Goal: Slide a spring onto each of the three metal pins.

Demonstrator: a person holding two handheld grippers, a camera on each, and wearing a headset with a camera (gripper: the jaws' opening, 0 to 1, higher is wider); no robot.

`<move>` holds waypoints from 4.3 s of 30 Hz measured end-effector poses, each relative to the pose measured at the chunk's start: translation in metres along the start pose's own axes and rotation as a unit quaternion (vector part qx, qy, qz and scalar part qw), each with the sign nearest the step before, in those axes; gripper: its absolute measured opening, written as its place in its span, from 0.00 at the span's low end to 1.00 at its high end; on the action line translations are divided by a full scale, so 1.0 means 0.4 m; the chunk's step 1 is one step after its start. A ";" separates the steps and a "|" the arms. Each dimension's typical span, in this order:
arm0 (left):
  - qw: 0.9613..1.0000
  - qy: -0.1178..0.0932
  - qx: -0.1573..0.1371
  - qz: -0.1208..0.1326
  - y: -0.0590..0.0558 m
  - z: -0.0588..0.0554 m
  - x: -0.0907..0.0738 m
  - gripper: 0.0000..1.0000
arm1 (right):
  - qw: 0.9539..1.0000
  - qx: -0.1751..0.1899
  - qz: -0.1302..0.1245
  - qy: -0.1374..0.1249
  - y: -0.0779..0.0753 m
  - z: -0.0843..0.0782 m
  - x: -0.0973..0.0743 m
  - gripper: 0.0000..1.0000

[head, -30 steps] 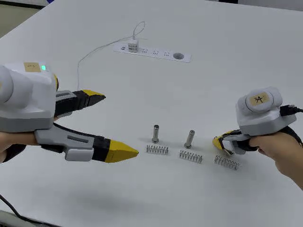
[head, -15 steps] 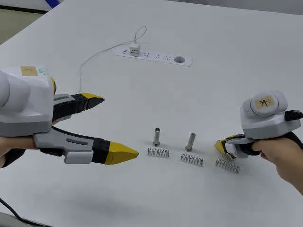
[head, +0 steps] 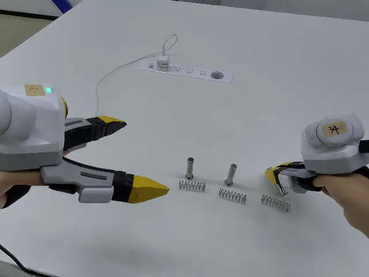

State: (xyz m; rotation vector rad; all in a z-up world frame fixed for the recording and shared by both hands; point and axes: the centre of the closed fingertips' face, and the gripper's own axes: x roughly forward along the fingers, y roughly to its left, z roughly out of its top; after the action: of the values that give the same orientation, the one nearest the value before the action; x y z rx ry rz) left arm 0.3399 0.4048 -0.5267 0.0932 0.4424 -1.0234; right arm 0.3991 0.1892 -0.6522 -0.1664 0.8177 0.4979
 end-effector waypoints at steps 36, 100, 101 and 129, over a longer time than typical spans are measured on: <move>1.000 0.002 0.005 -0.001 -0.019 0.003 -0.001 0.99 | 0.996 -0.026 0.006 -0.087 0.025 0.014 -0.081 0.08; 1.000 0.007 -0.011 0.002 -0.031 -0.028 -0.016 0.98 | 0.991 -0.102 0.085 -0.002 0.054 -0.145 -0.072 0.19; 1.000 0.008 -0.011 0.003 -0.030 -0.030 -0.018 0.98 | 0.991 -0.105 0.086 0.004 0.055 -0.149 -0.068 0.19; 1.000 0.007 -0.007 0.009 -0.074 -0.041 -0.018 0.97 | 0.979 -0.173 0.105 -0.013 0.113 -0.083 -0.113 0.10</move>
State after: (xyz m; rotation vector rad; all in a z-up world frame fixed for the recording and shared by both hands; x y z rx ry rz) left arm 0.3067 0.3995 -0.5350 0.0923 0.4601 -1.0023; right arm 0.3292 0.2012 -0.6395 -0.3968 0.7208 0.8407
